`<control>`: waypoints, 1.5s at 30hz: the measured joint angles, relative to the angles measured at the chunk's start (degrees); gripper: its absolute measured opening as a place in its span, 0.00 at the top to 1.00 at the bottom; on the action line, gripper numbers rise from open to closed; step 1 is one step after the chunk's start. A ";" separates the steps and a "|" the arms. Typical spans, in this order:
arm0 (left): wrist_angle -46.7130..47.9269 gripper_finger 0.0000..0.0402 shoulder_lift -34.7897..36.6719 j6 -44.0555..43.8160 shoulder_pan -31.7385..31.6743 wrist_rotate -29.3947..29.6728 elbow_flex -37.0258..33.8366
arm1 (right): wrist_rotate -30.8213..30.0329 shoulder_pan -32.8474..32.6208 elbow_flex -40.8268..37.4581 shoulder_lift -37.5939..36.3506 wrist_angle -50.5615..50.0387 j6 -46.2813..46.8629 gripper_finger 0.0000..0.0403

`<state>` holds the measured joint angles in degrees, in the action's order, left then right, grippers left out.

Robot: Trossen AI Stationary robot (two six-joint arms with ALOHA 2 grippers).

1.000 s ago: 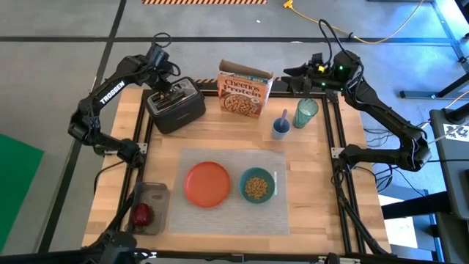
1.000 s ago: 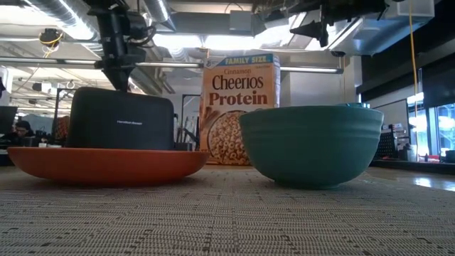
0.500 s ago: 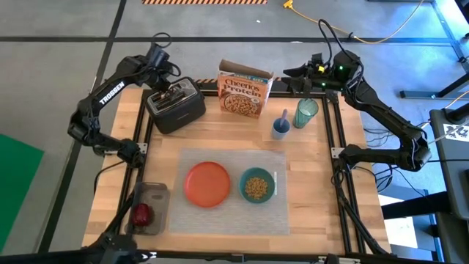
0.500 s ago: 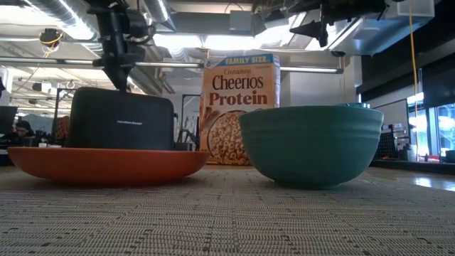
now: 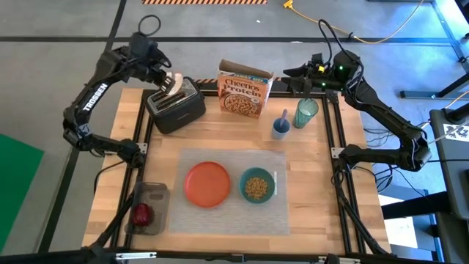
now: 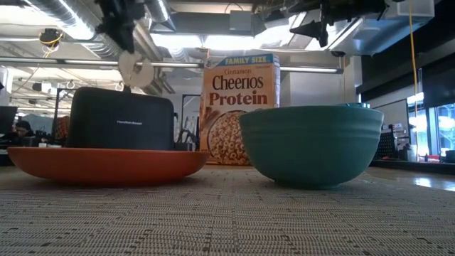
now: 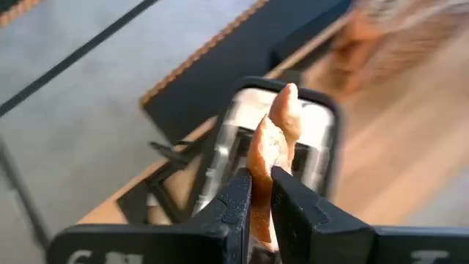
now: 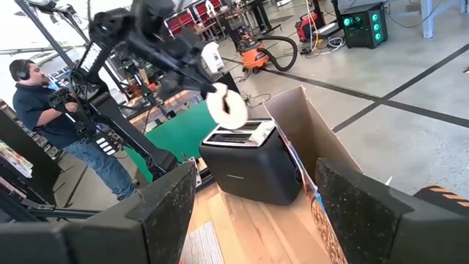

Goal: Arrange a breakfast setting
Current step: Put the bread on the orange plate

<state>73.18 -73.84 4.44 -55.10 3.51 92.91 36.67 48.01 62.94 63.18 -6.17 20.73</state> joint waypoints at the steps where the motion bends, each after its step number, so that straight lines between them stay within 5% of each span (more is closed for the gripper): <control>1: 1.29 0.91 0.04 0.08 0.28 -1.42 1.47 | 0.00 0.00 0.00 0.00 -0.02 0.00 0.32; 7: 5.46 0.91 0.11 2.07 3.13 -16.59 7.16 | 0.00 0.00 0.00 0.00 -0.02 0.00 0.32; 12: 5.73 0.90 0.15 -0.03 9.19 -31.11 4.10 | 1.33 0.00 -0.02 -0.17 -0.05 0.47 0.32; 19: 4.15 0.90 0.04 -5.37 27.12 -31.66 -9.70 | 1.58 -1.09 -0.04 -3.94 -3.14 1.82 0.32; 26: -14.73 0.90 0.03 -10.81 40.43 -32.79 -25.84 | -2.26 -4.13 -0.04 -7.21 -8.49 -0.51 0.32; 30: -23.48 0.90 0.02 -13.99 42.55 -32.19 -33.07 | -3.73 -6.08 -0.04 -7.32 -9.50 -0.61 0.32; 37: -24.85 0.90 0.02 -16.40 44.47 -33.58 -43.07 | -4.88 -8.46 -0.04 -7.37 -9.78 -0.64 0.32; 45: -31.28 0.90 0.02 -20.31 46.94 -32.85 -47.22 | -6.47 -9.53 -0.04 -7.37 -10.91 -0.70 0.32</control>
<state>41.90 -73.82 -15.87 -8.16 -29.34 45.69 30.19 38.48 62.89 55.81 -17.09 20.03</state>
